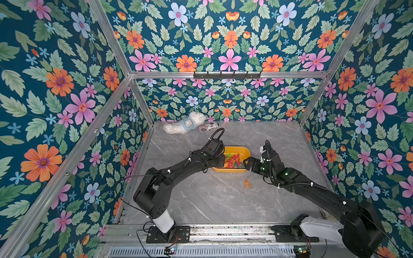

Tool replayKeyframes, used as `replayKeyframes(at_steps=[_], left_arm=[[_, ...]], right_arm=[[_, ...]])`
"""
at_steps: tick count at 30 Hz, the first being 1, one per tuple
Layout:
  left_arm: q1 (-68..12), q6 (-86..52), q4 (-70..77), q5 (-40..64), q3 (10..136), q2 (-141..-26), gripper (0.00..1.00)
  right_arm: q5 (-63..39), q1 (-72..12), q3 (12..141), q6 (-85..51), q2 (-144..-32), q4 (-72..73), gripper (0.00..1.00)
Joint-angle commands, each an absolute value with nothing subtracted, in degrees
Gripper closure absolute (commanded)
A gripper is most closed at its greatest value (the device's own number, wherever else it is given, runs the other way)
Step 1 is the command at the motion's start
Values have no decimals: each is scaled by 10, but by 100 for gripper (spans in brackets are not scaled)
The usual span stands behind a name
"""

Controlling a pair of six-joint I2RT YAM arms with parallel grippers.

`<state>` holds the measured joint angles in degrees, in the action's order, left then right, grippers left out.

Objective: Take the clothespins out of the storage box
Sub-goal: Pick up the clothespin from the storage box, then place the clothespin at the center of the board.

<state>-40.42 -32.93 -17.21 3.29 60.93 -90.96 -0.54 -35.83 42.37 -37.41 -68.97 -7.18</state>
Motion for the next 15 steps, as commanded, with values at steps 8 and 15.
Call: replayKeyframes(at_steps=[8,15], left_arm=[[-435,-549,-30,14,424,-781,100],[-474,-624,44,1,343,-761,100]], right_arm=[[-45,-370,409,-363,-681,-53,1],[-38,-390,407,-361,-674,-62,1]])
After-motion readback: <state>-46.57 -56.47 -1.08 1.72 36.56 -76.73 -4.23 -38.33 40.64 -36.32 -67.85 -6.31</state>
